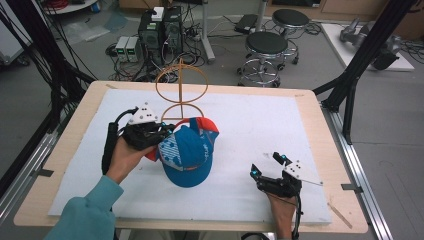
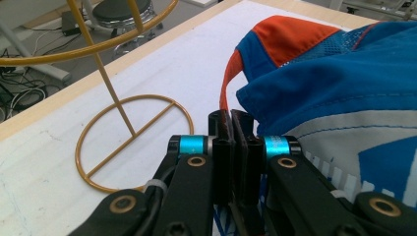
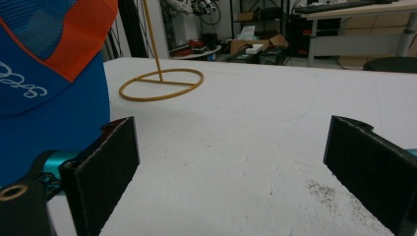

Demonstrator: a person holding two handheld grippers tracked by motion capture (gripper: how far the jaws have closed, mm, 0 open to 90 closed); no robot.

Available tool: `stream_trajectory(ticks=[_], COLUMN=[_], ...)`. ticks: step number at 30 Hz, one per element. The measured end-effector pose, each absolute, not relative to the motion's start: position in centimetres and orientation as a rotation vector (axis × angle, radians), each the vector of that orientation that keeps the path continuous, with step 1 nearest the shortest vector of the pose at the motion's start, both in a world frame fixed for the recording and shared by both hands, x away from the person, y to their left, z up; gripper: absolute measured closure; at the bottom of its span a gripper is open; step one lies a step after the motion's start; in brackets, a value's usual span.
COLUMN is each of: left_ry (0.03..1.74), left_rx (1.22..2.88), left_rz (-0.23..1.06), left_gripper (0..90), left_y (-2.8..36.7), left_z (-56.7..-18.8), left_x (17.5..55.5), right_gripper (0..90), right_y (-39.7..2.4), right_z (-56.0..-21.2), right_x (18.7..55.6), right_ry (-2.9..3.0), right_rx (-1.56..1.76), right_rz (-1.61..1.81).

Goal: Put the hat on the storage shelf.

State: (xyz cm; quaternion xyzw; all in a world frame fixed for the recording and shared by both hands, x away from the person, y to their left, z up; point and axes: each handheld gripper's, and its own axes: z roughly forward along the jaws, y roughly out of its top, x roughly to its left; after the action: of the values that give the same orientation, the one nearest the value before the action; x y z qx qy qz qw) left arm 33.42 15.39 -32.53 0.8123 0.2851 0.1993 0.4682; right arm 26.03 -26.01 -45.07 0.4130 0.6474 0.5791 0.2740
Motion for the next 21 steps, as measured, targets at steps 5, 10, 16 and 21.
stream_trajectory(ticks=[5, 10, 16, 21], left_ry=[0.722, 0.768, 0.775, 0.749], left_rx=[1.999, 1.971, 1.951, 1.973], left_rz=[0.518, 0.564, 0.547, 0.521], left_gripper=[70.2, 52.5, 29.3, 17.3], left_y=[15.5, 15.8, 16.1, 16.4], left_z=[-32.6, -32.7, -33.1, -33.5], left_x=[33.5, 33.6, 33.4, 33.0], right_gripper=[5.6, 5.6, 5.6, 5.6], right_y=[-26.0, -26.0, -26.0, -26.0], right_z=[-45.1, -45.1, -45.1, -45.1], right_x=[26.0, 26.0, 26.0, 26.0], right_ry=[1.740, 1.737, 1.740, 1.740], right_rx=[1.109, 1.108, 1.108, 1.099], right_rz=[1.555, 1.558, 1.556, 1.554])
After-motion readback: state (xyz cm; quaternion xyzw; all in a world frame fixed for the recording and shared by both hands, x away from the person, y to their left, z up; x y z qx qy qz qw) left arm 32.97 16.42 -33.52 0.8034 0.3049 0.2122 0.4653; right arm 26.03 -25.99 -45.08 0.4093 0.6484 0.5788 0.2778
